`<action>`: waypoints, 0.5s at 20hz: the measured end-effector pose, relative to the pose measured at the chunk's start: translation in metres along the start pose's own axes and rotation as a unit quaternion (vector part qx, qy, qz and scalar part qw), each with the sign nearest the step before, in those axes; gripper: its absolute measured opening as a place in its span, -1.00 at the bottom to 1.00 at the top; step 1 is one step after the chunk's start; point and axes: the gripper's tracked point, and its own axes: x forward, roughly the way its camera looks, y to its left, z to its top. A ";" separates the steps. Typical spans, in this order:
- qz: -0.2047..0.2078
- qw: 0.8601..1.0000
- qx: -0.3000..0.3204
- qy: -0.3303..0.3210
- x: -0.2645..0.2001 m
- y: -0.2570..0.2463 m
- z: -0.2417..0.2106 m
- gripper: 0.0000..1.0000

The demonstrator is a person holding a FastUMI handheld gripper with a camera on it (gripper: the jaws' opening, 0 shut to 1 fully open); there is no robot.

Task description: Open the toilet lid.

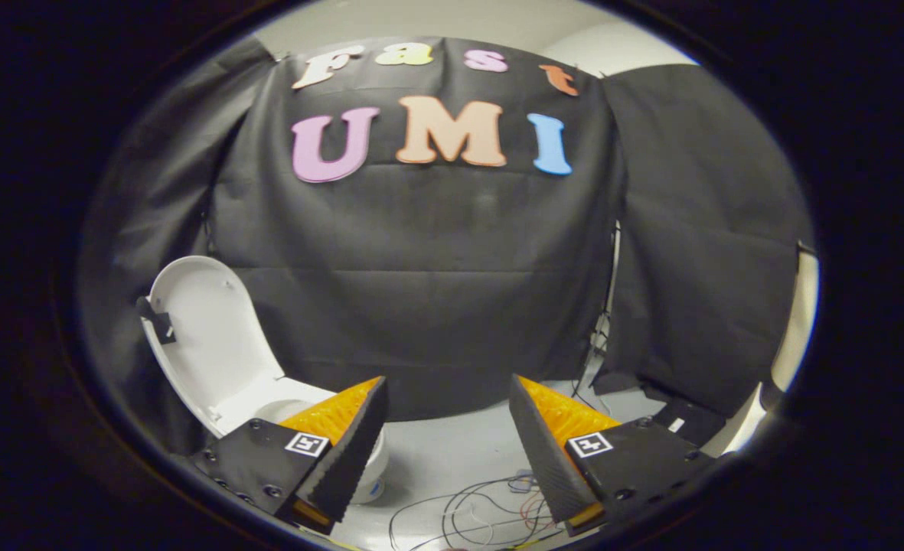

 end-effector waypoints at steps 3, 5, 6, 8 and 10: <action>0.029 0.999 0.038 -0.001 0.000 0.011 -0.002 0.95; 0.037 0.998 0.040 -0.010 0.009 0.015 0.002 0.95; 0.042 0.998 0.037 -0.004 0.012 0.018 -0.001 0.95; 0.051 0.998 0.027 -0.001 0.017 0.021 -0.006 0.95; 0.039 0.999 0.015 0.007 0.023 0.009 -0.011 0.95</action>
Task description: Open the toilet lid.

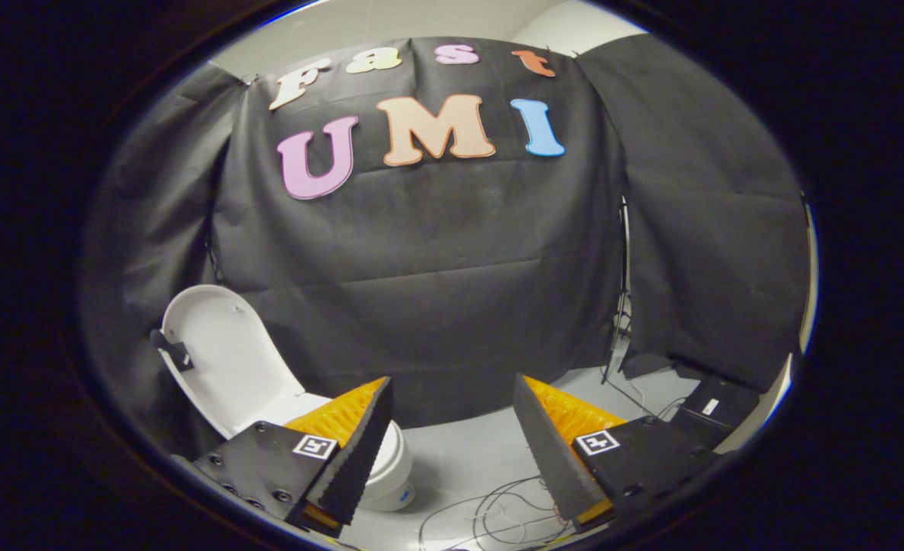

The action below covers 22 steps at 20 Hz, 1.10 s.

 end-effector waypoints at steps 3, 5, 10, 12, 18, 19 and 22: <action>0.015 1.000 0.007 -0.006 -0.004 0.007 0.002 0.95; 0.014 1.000 -0.010 -0.014 -0.004 0.008 0.006 0.95; 0.017 1.000 -0.025 -0.007 -0.003 0.031 0.004 0.95; 0.029 0.999 -0.024 -0.007 -0.002 0.053 0.007 0.95; 0.056 0.997 0.017 -0.041 -0.011 0.112 0.022 0.95; 0.065 0.996 0.018 -0.050 -0.014 0.121 0.024 0.95; 0.077 0.994 0.020 -0.079 -0.022 0.132 0.039 0.94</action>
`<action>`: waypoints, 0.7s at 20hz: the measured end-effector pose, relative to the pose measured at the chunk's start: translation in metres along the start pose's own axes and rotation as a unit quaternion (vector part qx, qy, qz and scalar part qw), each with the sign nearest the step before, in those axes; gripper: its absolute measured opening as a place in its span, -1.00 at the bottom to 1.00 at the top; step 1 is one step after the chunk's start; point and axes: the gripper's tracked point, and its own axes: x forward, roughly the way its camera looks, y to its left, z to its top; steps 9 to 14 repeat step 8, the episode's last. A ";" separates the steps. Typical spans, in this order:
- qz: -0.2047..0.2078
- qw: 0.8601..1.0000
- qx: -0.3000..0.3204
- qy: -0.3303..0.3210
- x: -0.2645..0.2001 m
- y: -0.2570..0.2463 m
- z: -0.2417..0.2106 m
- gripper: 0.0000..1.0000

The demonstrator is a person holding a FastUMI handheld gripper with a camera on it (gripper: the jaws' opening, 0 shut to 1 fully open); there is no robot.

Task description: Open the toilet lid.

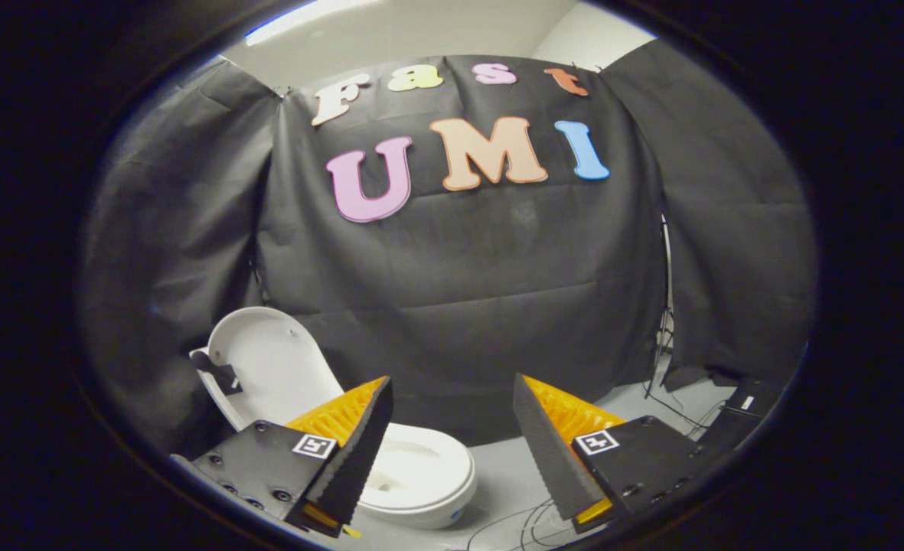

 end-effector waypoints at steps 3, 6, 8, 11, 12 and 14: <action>0.001 1.000 -0.006 0.000 0.001 0.008 -0.003 0.94; 0.012 1.000 0.012 -0.001 0.001 0.019 0.002 0.94; 0.009 1.000 0.011 -0.021 -0.002 0.017 0.017 0.94; 0.009 1.000 0.011 -0.021 -0.002 0.017 0.017 0.94; 0.009 1.000 0.011 -0.021 -0.002 0.017 0.017 0.94; 0.009 1.000 0.011 -0.021 -0.002 0.017 0.017 0.94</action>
